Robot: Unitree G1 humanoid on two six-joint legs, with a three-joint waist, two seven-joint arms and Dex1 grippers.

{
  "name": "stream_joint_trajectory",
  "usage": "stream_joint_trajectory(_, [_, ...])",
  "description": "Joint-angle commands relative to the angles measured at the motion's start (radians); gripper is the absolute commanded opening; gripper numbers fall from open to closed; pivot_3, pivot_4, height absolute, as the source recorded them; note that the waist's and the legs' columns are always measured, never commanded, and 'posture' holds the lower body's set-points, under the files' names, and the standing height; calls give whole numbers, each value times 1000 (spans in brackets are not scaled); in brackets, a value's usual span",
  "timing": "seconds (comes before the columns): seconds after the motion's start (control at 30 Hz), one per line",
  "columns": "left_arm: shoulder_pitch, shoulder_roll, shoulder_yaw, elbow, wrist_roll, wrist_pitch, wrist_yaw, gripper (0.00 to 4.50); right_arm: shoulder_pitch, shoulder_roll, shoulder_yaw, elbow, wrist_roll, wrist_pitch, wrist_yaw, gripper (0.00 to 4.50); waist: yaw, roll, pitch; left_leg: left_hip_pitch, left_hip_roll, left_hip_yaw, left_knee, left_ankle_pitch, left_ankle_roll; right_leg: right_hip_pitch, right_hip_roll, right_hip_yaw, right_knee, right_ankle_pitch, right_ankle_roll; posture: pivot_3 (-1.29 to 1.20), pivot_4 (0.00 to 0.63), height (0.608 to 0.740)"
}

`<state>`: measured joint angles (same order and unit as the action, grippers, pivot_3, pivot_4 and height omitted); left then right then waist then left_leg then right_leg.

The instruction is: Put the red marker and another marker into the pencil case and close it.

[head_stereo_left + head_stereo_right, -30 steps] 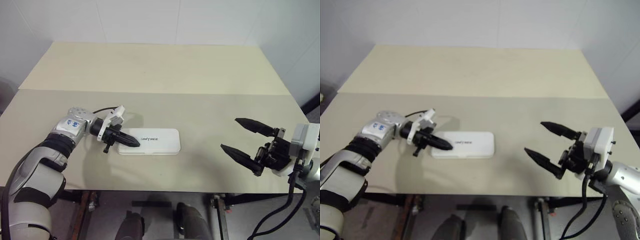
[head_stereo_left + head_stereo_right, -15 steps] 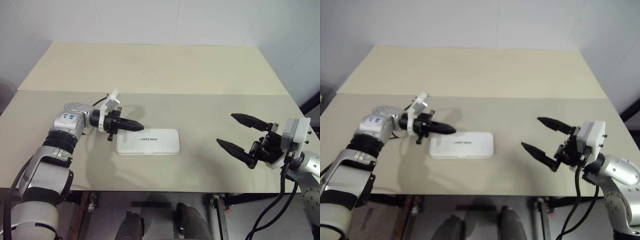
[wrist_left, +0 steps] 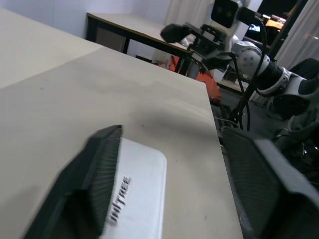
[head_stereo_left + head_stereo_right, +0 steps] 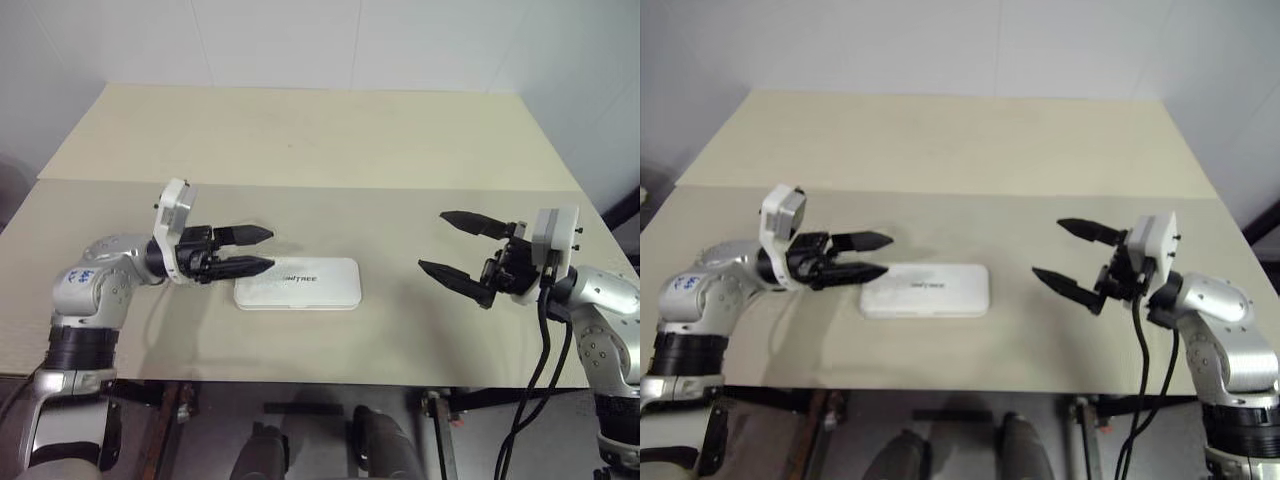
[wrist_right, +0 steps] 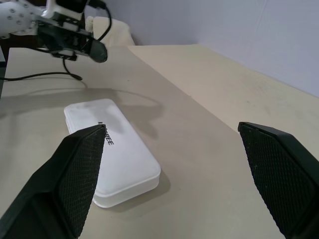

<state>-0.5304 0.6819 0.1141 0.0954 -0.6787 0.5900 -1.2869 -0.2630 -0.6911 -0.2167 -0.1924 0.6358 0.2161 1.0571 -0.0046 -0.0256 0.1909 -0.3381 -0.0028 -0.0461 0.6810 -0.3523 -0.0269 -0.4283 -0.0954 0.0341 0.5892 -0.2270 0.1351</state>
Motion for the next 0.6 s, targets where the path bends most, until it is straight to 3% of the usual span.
stream_joint_trajectory(0.03, [25, 14, 55, -85, -39, -4, 14, 4486, -40, -4, -5, 31, -8, -33, 33, 4500, 0, 0, 0, 0, 0, 0, 0, 0, 0, 0, 0, 0, 0, 0, 0, 0, 150, 740])
stream_joint_trajectory(0.33, [112, 115, 50, -100, 31, -50, -33, 4486, -81, 25, 17, 33, -32, -36, 15, 4500, -3, 1, 0, 0, 0, 0, -1, 0, -1, 0, 0, 0, -1, 0, 0, 0, 150, 740])
stream_joint_trajectory(0.6, [204, 204, 176, -116, -22, -117, -142, 4486, -9, 44, -12, -45, -24, -34, -25, 4500, -1, 1, 1, 0, 1, 0, -3, -1, -2, -1, 0, -1, -3, 0, -1, 0, 150, 740])
